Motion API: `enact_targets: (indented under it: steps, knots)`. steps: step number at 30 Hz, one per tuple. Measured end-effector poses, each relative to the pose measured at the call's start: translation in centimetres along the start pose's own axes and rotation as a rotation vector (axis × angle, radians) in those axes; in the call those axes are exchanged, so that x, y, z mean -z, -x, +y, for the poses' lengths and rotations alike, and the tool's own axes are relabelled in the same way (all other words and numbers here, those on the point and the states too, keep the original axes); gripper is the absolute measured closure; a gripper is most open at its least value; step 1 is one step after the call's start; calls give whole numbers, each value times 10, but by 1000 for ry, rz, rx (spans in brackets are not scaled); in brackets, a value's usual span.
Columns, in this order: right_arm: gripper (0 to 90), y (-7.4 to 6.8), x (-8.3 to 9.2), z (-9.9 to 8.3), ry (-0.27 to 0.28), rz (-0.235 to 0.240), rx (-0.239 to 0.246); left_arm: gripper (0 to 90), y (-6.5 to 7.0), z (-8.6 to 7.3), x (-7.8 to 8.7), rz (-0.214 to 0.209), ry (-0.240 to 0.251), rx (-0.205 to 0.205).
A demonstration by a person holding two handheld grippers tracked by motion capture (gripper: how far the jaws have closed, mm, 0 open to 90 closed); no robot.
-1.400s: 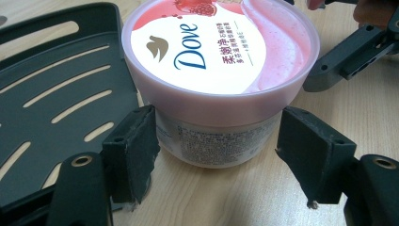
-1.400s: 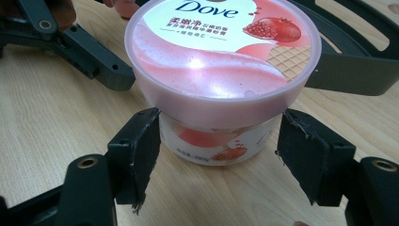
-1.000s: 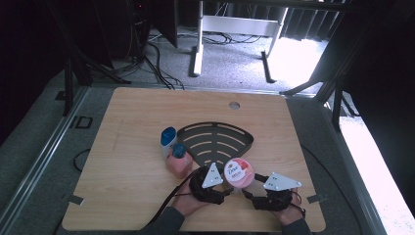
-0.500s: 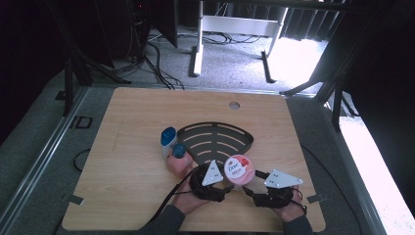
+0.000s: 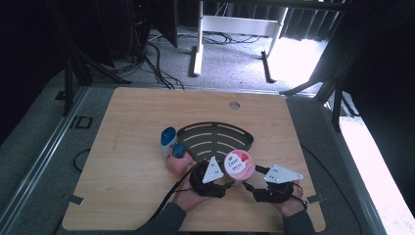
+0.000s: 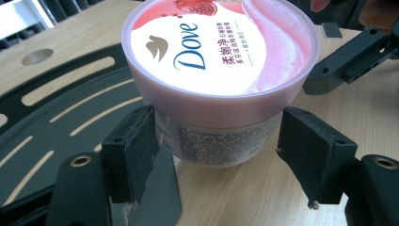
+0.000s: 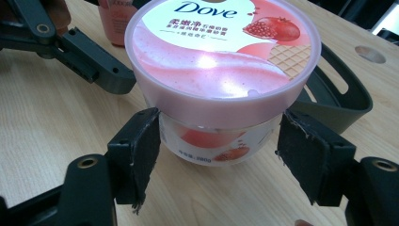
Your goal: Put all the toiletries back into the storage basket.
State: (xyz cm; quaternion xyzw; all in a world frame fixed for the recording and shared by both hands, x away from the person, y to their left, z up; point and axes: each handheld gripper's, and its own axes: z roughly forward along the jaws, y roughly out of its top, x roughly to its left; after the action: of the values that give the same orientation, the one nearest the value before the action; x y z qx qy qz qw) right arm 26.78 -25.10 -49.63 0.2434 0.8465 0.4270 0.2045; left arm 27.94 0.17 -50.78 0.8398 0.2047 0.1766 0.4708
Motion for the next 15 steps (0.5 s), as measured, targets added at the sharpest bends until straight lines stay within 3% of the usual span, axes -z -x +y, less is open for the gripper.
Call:
enact_targets:
  steps: [15]
  knots:
    - [301,12,-2,9,17,-9,8,293,-8,10,-3,31,13,6]
